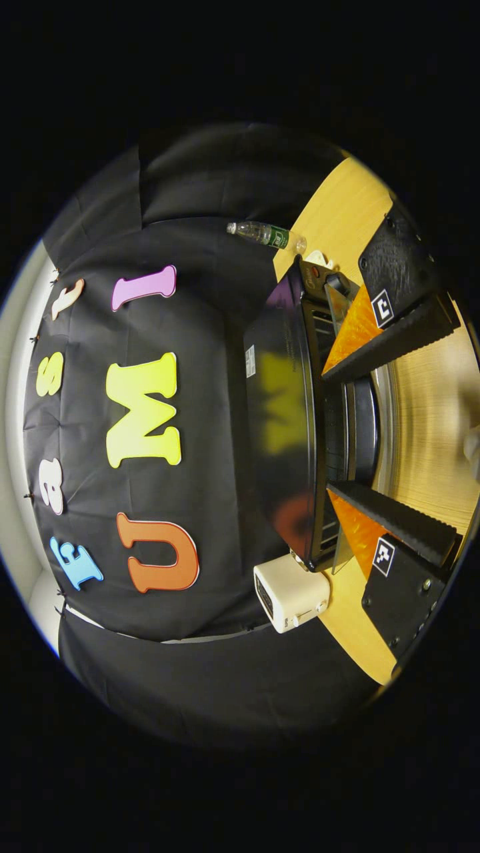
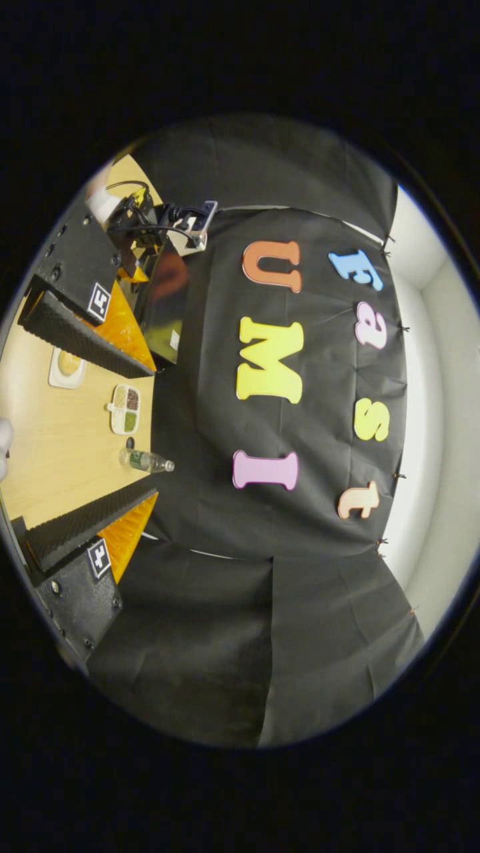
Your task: Open the electric oven with the left hand, put the food in, and close the electric oven.
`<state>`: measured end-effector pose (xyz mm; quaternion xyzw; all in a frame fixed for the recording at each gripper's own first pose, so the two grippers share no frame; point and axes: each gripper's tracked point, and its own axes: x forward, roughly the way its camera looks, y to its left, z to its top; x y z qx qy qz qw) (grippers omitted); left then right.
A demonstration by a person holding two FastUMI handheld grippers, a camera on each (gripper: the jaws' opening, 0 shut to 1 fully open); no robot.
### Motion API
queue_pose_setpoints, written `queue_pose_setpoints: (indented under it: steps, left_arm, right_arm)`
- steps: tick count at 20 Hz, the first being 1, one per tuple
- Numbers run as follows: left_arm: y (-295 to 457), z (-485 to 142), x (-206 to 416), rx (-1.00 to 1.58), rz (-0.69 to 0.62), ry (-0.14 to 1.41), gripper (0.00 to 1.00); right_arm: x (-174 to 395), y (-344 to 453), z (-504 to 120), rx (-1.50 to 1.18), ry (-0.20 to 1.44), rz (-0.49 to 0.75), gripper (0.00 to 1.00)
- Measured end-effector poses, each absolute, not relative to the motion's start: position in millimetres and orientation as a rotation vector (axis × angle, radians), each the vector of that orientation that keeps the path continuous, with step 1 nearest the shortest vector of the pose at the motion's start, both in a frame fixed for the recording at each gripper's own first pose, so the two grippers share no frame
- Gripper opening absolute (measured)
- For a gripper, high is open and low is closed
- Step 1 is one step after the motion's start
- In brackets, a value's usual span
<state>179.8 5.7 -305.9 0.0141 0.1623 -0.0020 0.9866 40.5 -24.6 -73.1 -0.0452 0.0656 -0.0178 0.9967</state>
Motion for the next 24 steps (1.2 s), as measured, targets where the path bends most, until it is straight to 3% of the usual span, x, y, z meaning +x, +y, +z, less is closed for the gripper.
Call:
queue_pose_setpoints:
  steps: [24]
  left_arm:
    - [2,-400,65,0.002,-0.024,0.532,0.98]
  right_arm:
    - [15,-12,-115,-0.069,0.189,0.002,0.99]
